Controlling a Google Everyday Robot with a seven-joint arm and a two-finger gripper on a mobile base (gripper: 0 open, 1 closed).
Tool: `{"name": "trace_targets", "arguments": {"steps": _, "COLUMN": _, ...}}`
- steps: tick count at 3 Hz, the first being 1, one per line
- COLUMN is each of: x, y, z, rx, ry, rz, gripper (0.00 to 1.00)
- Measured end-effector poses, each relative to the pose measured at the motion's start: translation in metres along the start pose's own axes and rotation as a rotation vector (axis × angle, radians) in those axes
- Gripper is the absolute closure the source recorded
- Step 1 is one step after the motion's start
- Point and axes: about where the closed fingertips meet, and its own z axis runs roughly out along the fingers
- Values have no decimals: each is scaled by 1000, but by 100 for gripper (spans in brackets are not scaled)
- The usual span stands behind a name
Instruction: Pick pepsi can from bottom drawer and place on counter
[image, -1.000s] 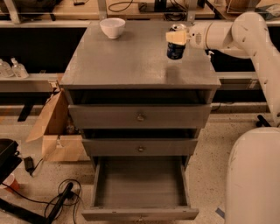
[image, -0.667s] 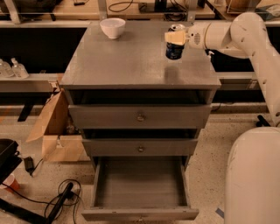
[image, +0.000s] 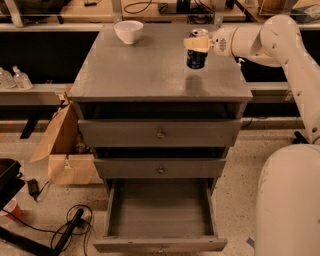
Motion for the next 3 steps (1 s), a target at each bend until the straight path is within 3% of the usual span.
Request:
{"name": "trace_targets", "arguments": {"steps": 1, "x": 1, "y": 2, "z": 3, "rx": -5, "ry": 1, "rz": 1, "gripper": 5}}
{"name": "trace_targets", "arguments": {"steps": 3, "x": 2, "y": 3, "z": 5, "rx": -7, "ry": 2, "rz": 2, "gripper": 0}}
